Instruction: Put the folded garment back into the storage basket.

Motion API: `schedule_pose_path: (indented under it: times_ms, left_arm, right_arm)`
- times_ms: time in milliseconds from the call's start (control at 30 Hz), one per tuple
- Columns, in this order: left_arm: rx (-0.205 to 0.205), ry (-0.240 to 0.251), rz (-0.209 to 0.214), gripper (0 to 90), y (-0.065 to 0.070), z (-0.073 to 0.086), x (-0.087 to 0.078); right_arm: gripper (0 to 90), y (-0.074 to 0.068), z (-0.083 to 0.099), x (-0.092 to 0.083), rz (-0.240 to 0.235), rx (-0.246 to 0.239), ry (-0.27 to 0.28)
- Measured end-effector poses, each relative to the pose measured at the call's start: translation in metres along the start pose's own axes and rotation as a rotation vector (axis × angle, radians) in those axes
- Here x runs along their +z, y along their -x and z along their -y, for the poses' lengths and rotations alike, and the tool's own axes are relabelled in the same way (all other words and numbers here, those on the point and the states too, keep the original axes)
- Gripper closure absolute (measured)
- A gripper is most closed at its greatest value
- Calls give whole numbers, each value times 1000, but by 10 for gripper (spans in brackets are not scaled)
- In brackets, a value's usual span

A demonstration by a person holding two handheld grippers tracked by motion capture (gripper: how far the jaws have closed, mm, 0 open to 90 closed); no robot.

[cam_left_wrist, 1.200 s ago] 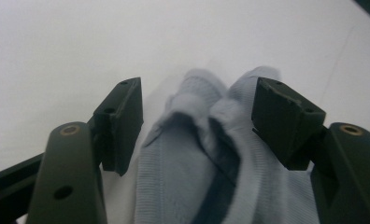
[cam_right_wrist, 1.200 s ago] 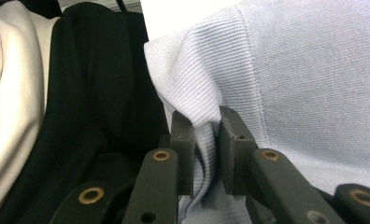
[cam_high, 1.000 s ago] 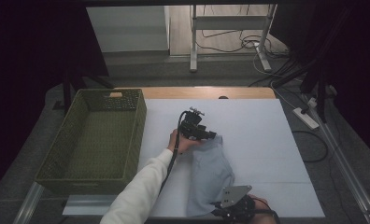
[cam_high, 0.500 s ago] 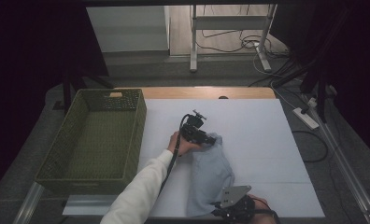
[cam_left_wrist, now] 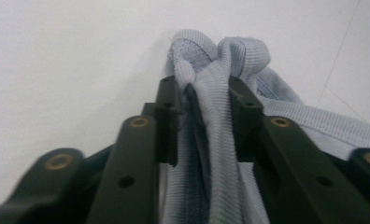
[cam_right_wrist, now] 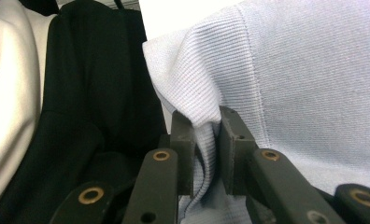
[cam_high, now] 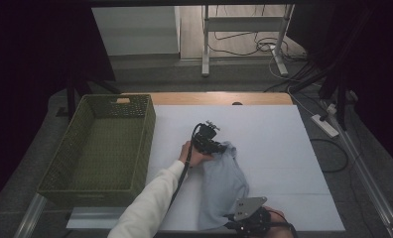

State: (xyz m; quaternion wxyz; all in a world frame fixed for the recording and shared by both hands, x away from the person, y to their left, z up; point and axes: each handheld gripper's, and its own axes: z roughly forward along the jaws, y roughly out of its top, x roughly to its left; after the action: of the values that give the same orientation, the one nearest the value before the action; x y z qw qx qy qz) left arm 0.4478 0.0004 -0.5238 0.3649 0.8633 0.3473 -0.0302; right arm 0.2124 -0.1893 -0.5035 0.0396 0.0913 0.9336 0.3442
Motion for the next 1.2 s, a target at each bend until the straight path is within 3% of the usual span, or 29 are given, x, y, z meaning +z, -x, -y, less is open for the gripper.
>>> schedule_pose_path:
  times_ms: [367,600,1200]
  left_arm:
    - [34,109,-42,761,8,-6,-25]
    - [10,165,-38,761,6,-8,-41]
    - [1,221,-40,769,7,-10,-63]
  right_arm:
    - [777,0,-1,-2,13,0,19]
    - [777,0,-3,-4,27,-2,44]
    - [777,0,-6,-8,59,-11,73]
